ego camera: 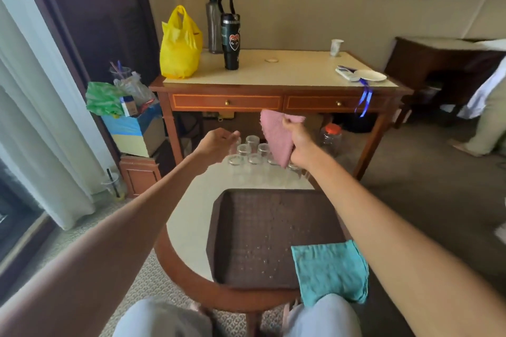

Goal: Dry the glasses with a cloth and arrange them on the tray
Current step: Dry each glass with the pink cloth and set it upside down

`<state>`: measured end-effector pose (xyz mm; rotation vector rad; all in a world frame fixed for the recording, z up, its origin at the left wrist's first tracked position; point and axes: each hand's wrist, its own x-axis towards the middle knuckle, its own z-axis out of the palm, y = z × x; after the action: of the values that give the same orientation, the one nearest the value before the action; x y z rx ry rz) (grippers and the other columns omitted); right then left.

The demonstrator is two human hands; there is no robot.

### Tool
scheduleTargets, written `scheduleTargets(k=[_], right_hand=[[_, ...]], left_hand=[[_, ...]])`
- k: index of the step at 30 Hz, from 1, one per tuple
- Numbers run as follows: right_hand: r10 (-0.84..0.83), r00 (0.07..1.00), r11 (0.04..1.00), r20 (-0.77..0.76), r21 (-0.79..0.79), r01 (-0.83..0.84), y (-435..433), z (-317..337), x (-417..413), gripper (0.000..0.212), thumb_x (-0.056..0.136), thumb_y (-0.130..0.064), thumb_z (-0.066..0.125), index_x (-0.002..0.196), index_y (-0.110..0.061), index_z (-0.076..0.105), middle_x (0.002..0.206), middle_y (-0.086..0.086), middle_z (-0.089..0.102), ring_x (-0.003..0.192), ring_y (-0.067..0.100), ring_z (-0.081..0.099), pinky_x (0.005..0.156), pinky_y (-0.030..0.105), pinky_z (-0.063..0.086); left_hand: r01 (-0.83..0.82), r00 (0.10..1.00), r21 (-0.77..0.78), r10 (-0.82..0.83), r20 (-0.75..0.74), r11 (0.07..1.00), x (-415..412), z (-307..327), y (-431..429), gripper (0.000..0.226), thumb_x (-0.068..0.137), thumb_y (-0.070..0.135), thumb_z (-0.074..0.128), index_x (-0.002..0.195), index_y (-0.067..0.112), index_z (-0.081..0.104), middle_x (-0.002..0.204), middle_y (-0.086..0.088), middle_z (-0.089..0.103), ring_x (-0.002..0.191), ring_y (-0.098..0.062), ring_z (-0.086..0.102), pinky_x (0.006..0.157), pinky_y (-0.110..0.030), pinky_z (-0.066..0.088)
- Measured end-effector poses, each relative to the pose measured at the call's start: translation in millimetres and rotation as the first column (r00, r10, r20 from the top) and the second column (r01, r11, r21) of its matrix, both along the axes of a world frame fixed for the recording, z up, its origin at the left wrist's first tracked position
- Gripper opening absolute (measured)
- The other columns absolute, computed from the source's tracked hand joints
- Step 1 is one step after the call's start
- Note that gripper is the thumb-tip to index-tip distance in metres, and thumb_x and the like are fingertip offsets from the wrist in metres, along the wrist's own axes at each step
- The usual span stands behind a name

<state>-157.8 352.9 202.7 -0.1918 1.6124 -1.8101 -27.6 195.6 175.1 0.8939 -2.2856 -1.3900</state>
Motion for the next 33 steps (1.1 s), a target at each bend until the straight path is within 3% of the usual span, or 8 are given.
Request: scheduleTargets(k=[2, 6, 9, 12, 15, 20, 29, 33], right_hand=[[-0.022, 1.000, 1.000, -0.014, -0.011, 0.022, -1.6, -7.6, -7.6, 0.046, 0.104, -0.036, 0.049, 0.141, -0.009, 0.045, 0.137, 0.014, 0.056, 0.126, 0.031, 0.053, 0.110, 0.046, 0.042], [-0.091, 0.996, 0.996, -0.021, -0.010, 0.091, -18.3, -31.8, -19.7, 0.048, 0.100, -0.041, 0.056, 0.138, -0.013, 0.048, 0.132, 0.015, 0.060, 0.119, 0.031, 0.059, 0.107, 0.049, 0.045], [-0.143, 0.990, 0.990, -0.009, 0.002, 0.143, -35.4, -55.3, -29.5, 0.034, 0.097, -0.040, 0.062, 0.119, -0.014, 0.057, 0.123, 0.014, 0.067, 0.105, 0.027, 0.065, 0.099, 0.046, 0.052], [-0.156, 0.988, 0.987, -0.014, 0.032, 0.156, -53.3, -74.1, -37.9, 0.020, 0.098, -0.040, 0.061, 0.093, -0.021, 0.057, 0.112, 0.012, 0.067, 0.100, 0.028, 0.065, 0.092, 0.042, 0.052], [-0.160, 0.987, 0.984, -0.031, 0.080, 0.162, -66.7, -88.6, -45.0, 0.025, 0.098, -0.047, 0.055, 0.086, -0.026, 0.053, 0.103, 0.010, 0.064, 0.097, 0.026, 0.064, 0.089, 0.039, 0.052], [-0.186, 0.982, 0.977, -0.015, 0.098, 0.187, -78.8, -105.8, -59.7, 0.030, 0.097, -0.053, 0.055, 0.085, -0.025, 0.052, 0.111, 0.013, 0.066, 0.111, 0.031, 0.064, 0.101, 0.046, 0.049], [-0.160, 0.986, 0.986, 0.052, 0.063, 0.156, -62.3, -112.7, -65.7, 0.035, 0.093, -0.057, 0.058, 0.097, -0.023, 0.056, 0.120, 0.012, 0.065, 0.112, 0.030, 0.062, 0.106, 0.050, 0.047], [-0.158, 0.985, 0.987, 0.073, -0.003, 0.158, -39.3, -88.9, -53.1, 0.031, 0.097, -0.052, 0.056, 0.103, -0.021, 0.055, 0.123, 0.012, 0.064, 0.114, 0.029, 0.061, 0.106, 0.048, 0.047]], left_hand=[[-0.013, 0.996, -0.130, 0.024, 0.084, 0.991, -3.3, -12.5, -7.2, 0.016, 0.097, 0.036, 0.069, 0.104, 0.021, 0.066, 0.112, -0.006, 0.069, 0.100, -0.025, 0.067, 0.087, -0.039, 0.058], [0.076, 0.962, -0.267, 0.000, 0.274, 0.961, -12.1, -43.4, -25.8, 0.046, 0.093, 0.028, 0.076, 0.132, 0.010, 0.061, 0.127, -0.011, 0.065, 0.114, -0.030, 0.063, 0.092, -0.042, 0.058], [0.117, 0.935, -0.306, -0.001, 0.354, 0.945, -24.3, -63.7, -38.4, 0.058, 0.089, 0.034, 0.080, 0.139, 0.013, 0.060, 0.128, -0.010, 0.067, 0.112, -0.032, 0.063, 0.091, -0.045, 0.058], [0.129, 0.942, -0.321, -0.014, 0.337, 0.938, -39.9, -79.5, -44.2, 0.056, 0.087, 0.031, 0.081, 0.137, 0.015, 0.062, 0.125, -0.013, 0.068, 0.115, -0.036, 0.063, 0.093, -0.044, 0.053], [0.119, 0.954, -0.338, -0.014, 0.298, 0.934, -54.5, -97.9, -48.1, 0.059, 0.084, 0.034, 0.082, 0.136, 0.016, 0.060, 0.129, -0.013, 0.066, 0.121, -0.038, 0.058, 0.100, -0.047, 0.048], [0.102, 0.959, -0.401, 0.017, 0.282, 0.910, -74.4, -129.9, -59.9, 0.049, 0.072, 0.042, 0.086, 0.114, 0.021, 0.069, 0.114, -0.007, 0.074, 0.106, -0.036, 0.066, 0.090, -0.050, 0.055], [-0.077, 0.971, -0.336, 0.147, 0.188, 0.939, -63.2, -128.9, -49.1, 0.063, 0.076, 0.036, 0.090, 0.131, 0.021, 0.064, 0.121, -0.006, 0.072, 0.101, -0.028, 0.068, 0.080, -0.045, 0.060], [-0.124, 0.983, -0.274, 0.155, 0.097, 0.954, -38.9, -103.5, -37.7, 0.047, 0.080, 0.032, 0.088, 0.121, 0.017, 0.067, 0.106, 0.002, 0.069, 0.092, -0.020, 0.061, 0.078, -0.039, 0.057]])
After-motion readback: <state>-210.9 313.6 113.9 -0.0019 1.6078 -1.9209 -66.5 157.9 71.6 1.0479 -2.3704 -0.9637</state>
